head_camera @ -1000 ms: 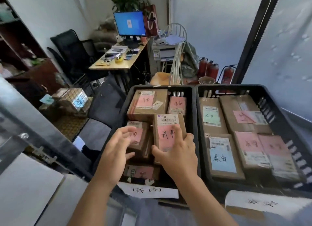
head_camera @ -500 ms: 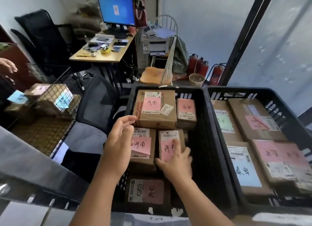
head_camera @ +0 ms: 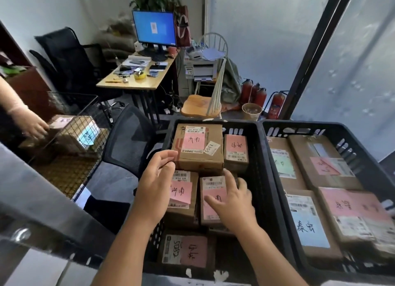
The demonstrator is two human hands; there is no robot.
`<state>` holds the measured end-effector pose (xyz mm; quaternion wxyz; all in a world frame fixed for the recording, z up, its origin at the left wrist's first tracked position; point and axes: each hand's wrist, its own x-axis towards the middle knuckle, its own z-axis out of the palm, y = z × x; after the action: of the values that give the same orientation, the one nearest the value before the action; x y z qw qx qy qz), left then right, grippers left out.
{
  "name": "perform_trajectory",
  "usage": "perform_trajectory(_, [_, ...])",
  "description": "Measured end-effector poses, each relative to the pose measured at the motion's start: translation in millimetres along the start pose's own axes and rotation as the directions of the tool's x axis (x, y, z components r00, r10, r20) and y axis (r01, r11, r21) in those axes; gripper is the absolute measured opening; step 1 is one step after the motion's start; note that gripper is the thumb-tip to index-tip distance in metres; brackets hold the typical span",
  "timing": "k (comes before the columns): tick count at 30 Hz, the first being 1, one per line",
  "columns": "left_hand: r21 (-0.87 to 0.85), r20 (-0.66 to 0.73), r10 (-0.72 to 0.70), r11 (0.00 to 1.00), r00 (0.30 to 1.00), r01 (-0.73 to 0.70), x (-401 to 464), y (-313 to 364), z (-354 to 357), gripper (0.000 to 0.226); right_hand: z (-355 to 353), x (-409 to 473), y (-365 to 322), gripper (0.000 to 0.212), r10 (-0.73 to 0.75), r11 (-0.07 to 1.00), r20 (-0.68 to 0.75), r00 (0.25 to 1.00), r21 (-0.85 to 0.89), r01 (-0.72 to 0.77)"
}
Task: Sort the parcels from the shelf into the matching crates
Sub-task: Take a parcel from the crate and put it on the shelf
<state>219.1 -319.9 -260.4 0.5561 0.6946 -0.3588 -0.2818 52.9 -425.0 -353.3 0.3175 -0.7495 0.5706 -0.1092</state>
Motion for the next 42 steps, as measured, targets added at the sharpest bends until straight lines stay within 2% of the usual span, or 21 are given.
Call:
perform_trajectory(3, [0.083,-0.039,0.051,0.995,0.998,-0.048,-11.4,24.8,6.8,0.025,-41.6,-0.7,-20.2,0.095,-0.191,0.981,-0.011,0.982,-0.033,0.190])
perform_trajectory(5, [0.137,-0.093,0.090,0.988,0.992,-0.077,-23.2,41.5,11.6,0.022,-73.0,-2.9,-35.7,0.093,-0.361,0.932,0.008,0.933,-0.045,0.361])
perform_trajectory(10, [0.351,-0.303,0.209,0.931,0.930,-0.095,-70.8,82.1,29.5,0.037,-150.5,-18.6,-63.7,0.093,-0.708,0.701,0.073,0.702,-0.043,0.712])
perform_trajectory(13, [0.463,-0.425,0.299,0.883,0.855,-0.079,-115.6,108.9,41.2,0.047,-185.4,-34.4,-70.9,0.096,-0.830,0.551,0.109,0.547,-0.002,0.835])
perform_trajectory(16, [0.537,-0.512,0.313,0.844,0.800,0.014,-168.5,134.9,45.0,0.051,-204.3,-53.8,-82.3,0.096,-0.900,0.427,0.131,0.415,0.075,0.901])
perform_trajectory(21, [0.635,-0.635,0.350,0.745,0.689,0.206,-269.7,170.6,29.0,0.055,-207.8,-114.2,-110.9,0.092,-0.965,0.245,0.144,0.217,0.220,0.944])
perform_trajectory(26, [0.605,-0.753,0.367,0.712,0.546,0.357,-391.8,191.6,21.4,0.058,-197.9,-226.7,-122.0,0.093,-0.983,0.074,0.185,0.010,0.340,0.938])
perform_trajectory(29, [0.568,-0.813,0.373,0.673,0.447,0.473,-473.1,199.1,24.8,0.062,-190.6,-311.5,-113.7,0.098,-0.971,-0.041,0.201,-0.130,0.393,0.919])
perform_trajectory(33, [0.487,-0.871,0.387,0.598,0.302,0.637,-598.3,204.0,31.6,0.070,-179.1,-437.4,-91.8,0.110,-0.942,-0.178,0.187,-0.280,0.429,0.885])
perform_trajectory(37, [0.384,-0.907,0.375,0.544,0.193,0.746,-739.9,206.0,45.5,0.073,-166.9,-578.0,-55.4,0.114,-0.904,-0.246,0.182,-0.386,0.518,0.819])
perform_trajectory(42, [0.269,-0.928,0.366,0.518,0.074,0.812,-909.4,208.5,59.2,0.069,-155.4,-749.4,-10.0,0.112,-0.840,-0.342,0.130,-0.526,0.625,0.701])
